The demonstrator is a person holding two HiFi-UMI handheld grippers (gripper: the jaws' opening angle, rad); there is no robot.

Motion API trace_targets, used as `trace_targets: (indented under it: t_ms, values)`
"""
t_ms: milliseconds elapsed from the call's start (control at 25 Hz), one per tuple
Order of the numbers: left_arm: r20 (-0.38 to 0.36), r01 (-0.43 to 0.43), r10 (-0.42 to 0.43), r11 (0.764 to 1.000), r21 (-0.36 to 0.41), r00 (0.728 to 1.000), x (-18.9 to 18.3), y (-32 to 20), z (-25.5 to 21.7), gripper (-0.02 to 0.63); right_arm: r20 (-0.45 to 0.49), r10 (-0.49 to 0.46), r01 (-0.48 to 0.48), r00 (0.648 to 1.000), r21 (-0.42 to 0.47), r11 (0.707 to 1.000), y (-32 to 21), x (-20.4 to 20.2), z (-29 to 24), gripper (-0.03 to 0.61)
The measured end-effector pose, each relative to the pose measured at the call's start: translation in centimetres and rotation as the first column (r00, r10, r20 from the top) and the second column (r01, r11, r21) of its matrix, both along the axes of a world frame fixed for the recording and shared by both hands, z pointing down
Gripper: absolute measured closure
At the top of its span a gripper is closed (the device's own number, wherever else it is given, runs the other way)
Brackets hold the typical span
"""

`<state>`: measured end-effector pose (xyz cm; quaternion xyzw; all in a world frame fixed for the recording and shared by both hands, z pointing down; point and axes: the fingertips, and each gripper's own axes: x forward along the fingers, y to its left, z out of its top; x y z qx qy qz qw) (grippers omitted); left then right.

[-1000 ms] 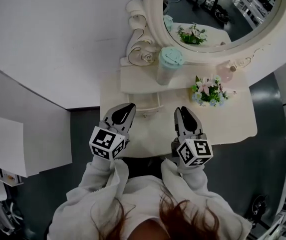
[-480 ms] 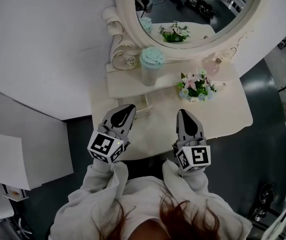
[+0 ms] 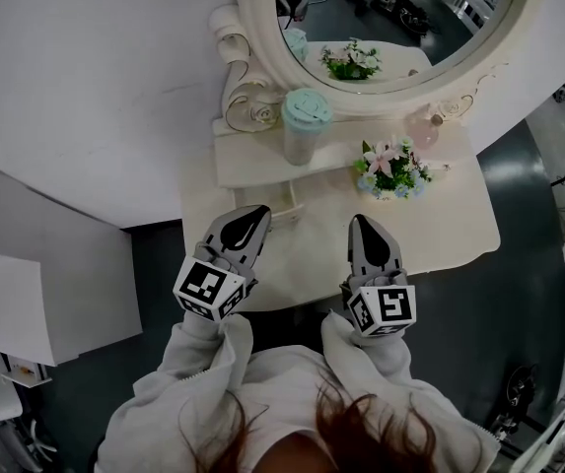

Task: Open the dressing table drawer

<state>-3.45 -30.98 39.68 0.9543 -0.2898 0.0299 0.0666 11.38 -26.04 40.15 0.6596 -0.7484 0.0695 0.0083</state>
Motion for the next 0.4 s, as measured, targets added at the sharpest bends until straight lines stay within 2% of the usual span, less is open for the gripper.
trace_targets:
  t_ms: [400]
  values:
    - [0.004,-0.004,0.004,1.0,-0.002,1.0,-0.24,0.33,0.59,0.594,0.024,-0.026,0.027,0.999,-0.028,0.999,-0.37,-0.82,1.01,0.546]
